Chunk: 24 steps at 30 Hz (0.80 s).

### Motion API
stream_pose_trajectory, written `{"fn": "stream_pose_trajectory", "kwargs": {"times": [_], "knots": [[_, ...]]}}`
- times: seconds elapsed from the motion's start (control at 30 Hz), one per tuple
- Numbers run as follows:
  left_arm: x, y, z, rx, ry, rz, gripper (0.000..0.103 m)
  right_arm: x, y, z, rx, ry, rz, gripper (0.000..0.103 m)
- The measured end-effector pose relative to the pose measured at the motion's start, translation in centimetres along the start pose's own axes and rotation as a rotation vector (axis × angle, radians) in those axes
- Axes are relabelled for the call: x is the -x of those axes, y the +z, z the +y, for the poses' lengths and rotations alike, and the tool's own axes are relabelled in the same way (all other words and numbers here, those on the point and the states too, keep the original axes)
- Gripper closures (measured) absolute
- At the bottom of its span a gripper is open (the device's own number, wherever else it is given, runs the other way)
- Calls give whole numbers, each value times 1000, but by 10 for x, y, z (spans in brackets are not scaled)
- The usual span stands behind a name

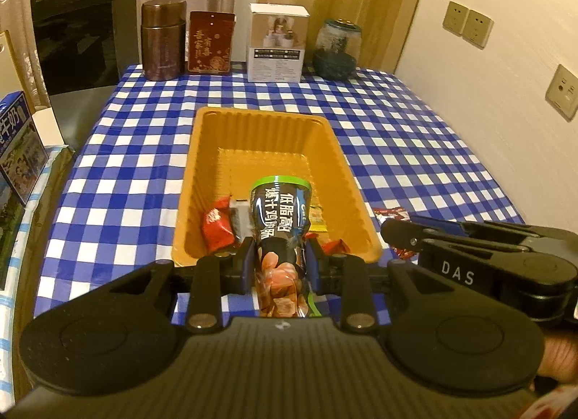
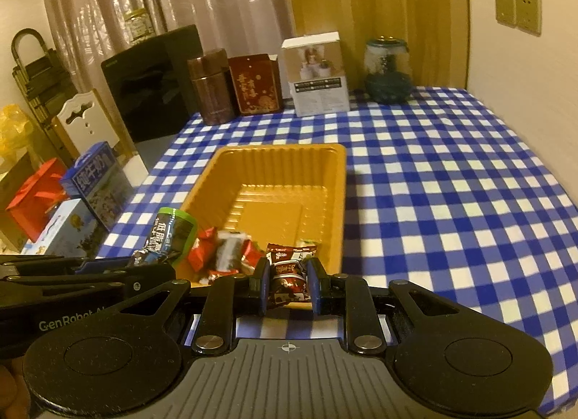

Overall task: Organize snacks
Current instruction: 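Carry the snack stick and brown candy over the orange tray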

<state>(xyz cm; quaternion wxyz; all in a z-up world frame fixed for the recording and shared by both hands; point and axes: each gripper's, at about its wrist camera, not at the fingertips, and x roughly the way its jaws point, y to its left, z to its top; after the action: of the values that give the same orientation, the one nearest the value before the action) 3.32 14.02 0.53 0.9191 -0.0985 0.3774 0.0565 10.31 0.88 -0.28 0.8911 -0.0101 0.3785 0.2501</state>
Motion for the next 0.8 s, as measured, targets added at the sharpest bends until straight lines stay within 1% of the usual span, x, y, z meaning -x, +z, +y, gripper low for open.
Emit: {"fn": "stream_pose_trajectory", "kwargs": {"times": [0.3, 0.8], "knots": [[-10, 12, 11, 10, 10, -4, 77, -18, 10, 4, 6, 9, 5, 80], [-45, 46, 25, 19, -2, -4, 77, -53, 30, 3, 10, 11, 7, 80]]}}
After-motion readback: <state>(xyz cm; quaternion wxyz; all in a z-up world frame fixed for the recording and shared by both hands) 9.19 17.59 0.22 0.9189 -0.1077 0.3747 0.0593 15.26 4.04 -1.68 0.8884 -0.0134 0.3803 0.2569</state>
